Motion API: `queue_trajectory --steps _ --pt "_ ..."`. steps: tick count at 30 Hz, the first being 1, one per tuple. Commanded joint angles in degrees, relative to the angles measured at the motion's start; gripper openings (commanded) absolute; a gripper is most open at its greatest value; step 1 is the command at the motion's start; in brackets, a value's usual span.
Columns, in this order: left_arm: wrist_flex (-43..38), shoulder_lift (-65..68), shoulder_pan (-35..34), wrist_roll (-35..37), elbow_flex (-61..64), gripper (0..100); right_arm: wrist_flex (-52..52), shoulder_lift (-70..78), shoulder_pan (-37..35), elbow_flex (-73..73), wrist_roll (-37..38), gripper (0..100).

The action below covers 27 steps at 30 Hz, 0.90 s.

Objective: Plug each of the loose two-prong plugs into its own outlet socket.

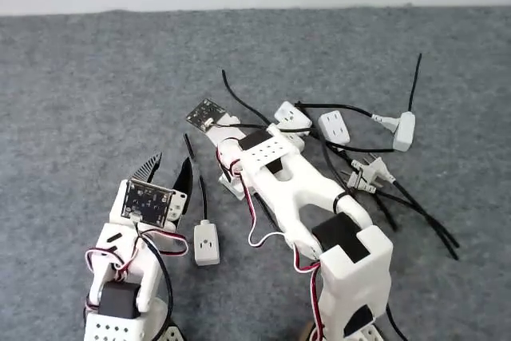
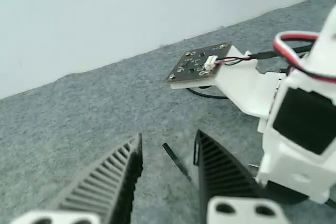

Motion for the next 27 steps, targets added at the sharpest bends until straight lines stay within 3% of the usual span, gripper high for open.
queue_trajectory --steps 1,16,22,27 --pt "0.3 0.1 0.5 -0.5 -1.7 17 -0.4 -1.5 -1.7 0.7 -0.6 0.9" --pt "0.1 0.1 0.4 -0.6 -2.5 17 -0.1 -2.3 -2.0 -0.1 -0.5 0.9" --pt "2.3 0.1 -3.6 2.1 -6.5 17 11.6 -14.6 -2.1 -2.4 1.3 0.9" --pt "7.4 0.1 -3.4 2.3 -10.1 17 14.9 -27.3 -6.1 1.8 4.0 0.9"
